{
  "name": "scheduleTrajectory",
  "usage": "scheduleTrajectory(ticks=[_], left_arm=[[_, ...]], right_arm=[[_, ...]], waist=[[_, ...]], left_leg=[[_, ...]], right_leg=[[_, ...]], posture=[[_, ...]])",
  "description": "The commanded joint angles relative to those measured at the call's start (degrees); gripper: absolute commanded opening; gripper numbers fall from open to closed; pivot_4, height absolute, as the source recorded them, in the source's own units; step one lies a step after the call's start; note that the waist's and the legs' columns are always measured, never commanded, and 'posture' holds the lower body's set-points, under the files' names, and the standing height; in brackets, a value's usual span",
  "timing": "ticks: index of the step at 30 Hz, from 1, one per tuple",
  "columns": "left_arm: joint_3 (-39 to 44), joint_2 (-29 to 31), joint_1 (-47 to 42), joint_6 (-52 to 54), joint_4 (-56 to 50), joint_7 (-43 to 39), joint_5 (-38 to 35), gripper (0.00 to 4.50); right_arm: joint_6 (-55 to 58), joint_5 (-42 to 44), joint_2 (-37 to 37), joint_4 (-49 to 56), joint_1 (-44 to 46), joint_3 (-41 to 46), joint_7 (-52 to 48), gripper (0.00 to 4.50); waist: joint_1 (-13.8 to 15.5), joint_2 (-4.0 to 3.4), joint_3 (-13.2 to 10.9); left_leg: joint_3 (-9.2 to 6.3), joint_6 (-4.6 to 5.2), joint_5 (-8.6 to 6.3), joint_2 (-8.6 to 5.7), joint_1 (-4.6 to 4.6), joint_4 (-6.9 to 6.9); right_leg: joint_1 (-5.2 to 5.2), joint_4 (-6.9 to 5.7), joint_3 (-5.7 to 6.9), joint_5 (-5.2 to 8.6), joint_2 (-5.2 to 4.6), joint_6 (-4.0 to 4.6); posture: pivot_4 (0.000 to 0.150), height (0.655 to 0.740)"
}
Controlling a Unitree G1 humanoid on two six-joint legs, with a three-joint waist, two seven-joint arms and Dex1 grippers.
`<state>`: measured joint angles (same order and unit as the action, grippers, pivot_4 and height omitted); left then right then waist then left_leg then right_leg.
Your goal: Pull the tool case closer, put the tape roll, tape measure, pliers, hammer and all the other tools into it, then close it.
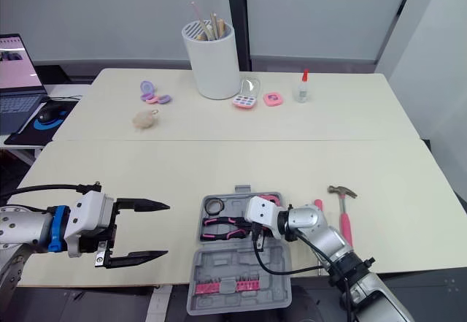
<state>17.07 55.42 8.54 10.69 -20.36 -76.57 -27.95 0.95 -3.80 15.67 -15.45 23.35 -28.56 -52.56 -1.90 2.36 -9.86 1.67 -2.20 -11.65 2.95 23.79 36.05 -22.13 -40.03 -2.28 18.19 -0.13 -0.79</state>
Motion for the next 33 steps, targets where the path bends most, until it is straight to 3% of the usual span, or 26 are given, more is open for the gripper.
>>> scheduleTrajectory(ticks=[1,8,13,15,22,26,31,33], left_arm=[[-0.01,-0.26,-0.14,-0.71,-0.71,0.73,-0.07,4.50],[0.35,-0.84,0.32,-0.68,-0.95,2.20,0.01,4.50],[1.93,-0.61,0.63,0.57,0.60,3.84,-0.13,4.50],[3.46,-0.32,0.58,2.07,1.84,4.59,-1.13,4.50],[13.09,2.85,-0.02,11.72,9.82,5.54,-5.36,4.50],[19.49,6.09,0.63,15.28,15.49,4.67,-5.07,4.50],[26.53,10.15,2.74,14.64,27.85,0.77,-2.45,4.50],[28.73,11.54,4.68,12.47,32.56,-0.87,-0.39,4.50]], right_arm=[[-0.73,-2.83,0.57,-5.08,-0.57,-1.21,0.76,0.02],[1.14,-0.58,0.18,-3.23,-1.21,0.38,-0.43,0.02],[2.57,5.34,1.70,5.56,-0.39,5.07,-3.02,0.02],[4.87,8.17,3.44,10.60,0.30,7.62,-4.37,0.44],[18.89,21.86,20.15,26.86,0.15,21.22,-13.22,1.92],[23.09,26.36,32.59,27.26,-2.77,30.99,-17.43,2.91],[26.55,29.11,43.92,24.47,-7.30,41.48,-20.85,4.46],[27.28,29.28,47.93,22.92,-11.07,44.70,-23.38,4.46]], waist=[[0.03,0.02,0.05],[0.03,0.05,0.11],[0.07,0.02,0.08],[0.15,-0.01,0.03],[0.26,-0.03,0.00],[0.29,-0.04,-0.04],[-0.10,-0.08,-0.06],[-0.14,-0.09,-0.06]], left_leg=[[-0.02,0.00,0.00,0.01,-0.02,0.00],[0.02,0.00,0.00,0.09,-0.14,0.01],[0.04,0.00,0.00,0.07,-0.12,0.01],[0.03,0.00,0.00,0.06,0.01,0.03],[-0.03,0.00,0.00,0.05,0.05,0.00],[0.00,0.00,0.00,0.00,0.06,-0.02],[0.10,0.01,-0.01,-0.03,0.05,-0.11],[0.12,0.01,-0.01,0.00,0.03,-0.15]], right_leg=[[0.03,0.00,0.02,0.00,0.01,0.00],[0.13,0.00,0.00,-0.02,0.03,0.03],[0.12,0.00,-0.01,-0.02,0.02,0.04],[0.02,0.00,0.00,-0.02,0.01,0.03],[0.01,0.04,0.07,-0.02,-0.02,0.03],[-0.01,0.07,0.07,-0.01,-0.07,0.04],[-0.10,0.06,0.01,0.03,-0.16,0.09],[-0.11,0.07,0.02,0.05,-0.14,0.13]], posture=[[0.150,0.7400],[0.150,0.7400],[0.150,0.7400],[0.150,0.7400],[0.150,0.7400],[0.150,0.7400],[0.150,0.7400],[0.150,0.7400]])
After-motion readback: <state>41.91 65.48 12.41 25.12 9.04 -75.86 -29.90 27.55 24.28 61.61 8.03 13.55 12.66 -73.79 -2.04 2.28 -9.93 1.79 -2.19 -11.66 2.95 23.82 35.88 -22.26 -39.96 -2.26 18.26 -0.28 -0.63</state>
